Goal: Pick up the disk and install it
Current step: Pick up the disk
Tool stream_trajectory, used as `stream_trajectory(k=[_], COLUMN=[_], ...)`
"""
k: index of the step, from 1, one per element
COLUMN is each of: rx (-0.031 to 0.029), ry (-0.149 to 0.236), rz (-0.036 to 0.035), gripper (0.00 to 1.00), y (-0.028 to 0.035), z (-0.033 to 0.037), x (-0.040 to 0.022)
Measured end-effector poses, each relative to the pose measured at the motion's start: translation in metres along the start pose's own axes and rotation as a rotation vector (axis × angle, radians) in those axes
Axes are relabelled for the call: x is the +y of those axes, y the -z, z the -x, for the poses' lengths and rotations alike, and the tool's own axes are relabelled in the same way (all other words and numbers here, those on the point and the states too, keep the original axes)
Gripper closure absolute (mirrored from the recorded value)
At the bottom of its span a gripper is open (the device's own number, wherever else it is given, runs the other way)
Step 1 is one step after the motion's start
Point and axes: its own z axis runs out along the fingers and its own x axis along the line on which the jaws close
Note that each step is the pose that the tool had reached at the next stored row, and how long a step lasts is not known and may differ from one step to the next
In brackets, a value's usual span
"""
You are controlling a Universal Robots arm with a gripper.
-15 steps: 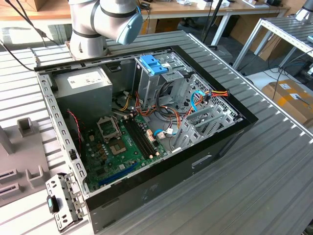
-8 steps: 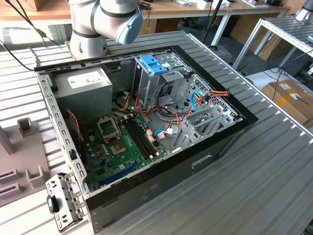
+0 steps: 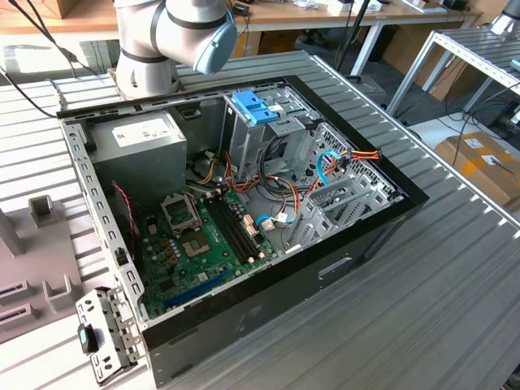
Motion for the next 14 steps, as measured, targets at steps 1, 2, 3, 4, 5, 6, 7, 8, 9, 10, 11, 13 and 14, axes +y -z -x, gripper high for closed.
stream_trajectory(k=[1, 2, 3, 4, 5, 6, 7, 8, 9, 10, 11, 13, 14], rx=[0.0005, 0.0016, 0.0031, 0.0035, 0.0043, 0.0045, 0.0047, 0.0048, 0.0051, 0.0053, 0.0054, 0.0057, 0.0058], ry=[0.012, 0.037, 0.07, 0.081, 0.097, 0.101, 0.105, 0.11, 0.113, 0.118, 0.122, 0.129, 0.133], rz=[0.0003, 0.0009, 0.0017, 0.002, 0.0024, 0.0025, 0.0025, 0.0027, 0.0028, 0.0029, 0.003, 0.0032, 0.0033], gripper=[0.89, 0.89, 0.89, 0.89, 0.89, 0.89, 0.89, 0.89, 0.89, 0.89, 0.89, 0.89, 0.89], y=[0.0, 0.0, 0.0, 0.0, 0.0, 0.0, 0.0, 0.0, 0.0, 0.0, 0.0, 0.0, 0.0], z=[0.0, 0.0, 0.0, 0.0, 0.0, 0.0, 0.0, 0.0, 0.0, 0.0, 0.0, 0.0, 0.0], x=[0.0, 0.0, 0.0, 0.0, 0.0, 0.0, 0.0, 0.0, 0.0, 0.0, 0.0, 0.0, 0.0])
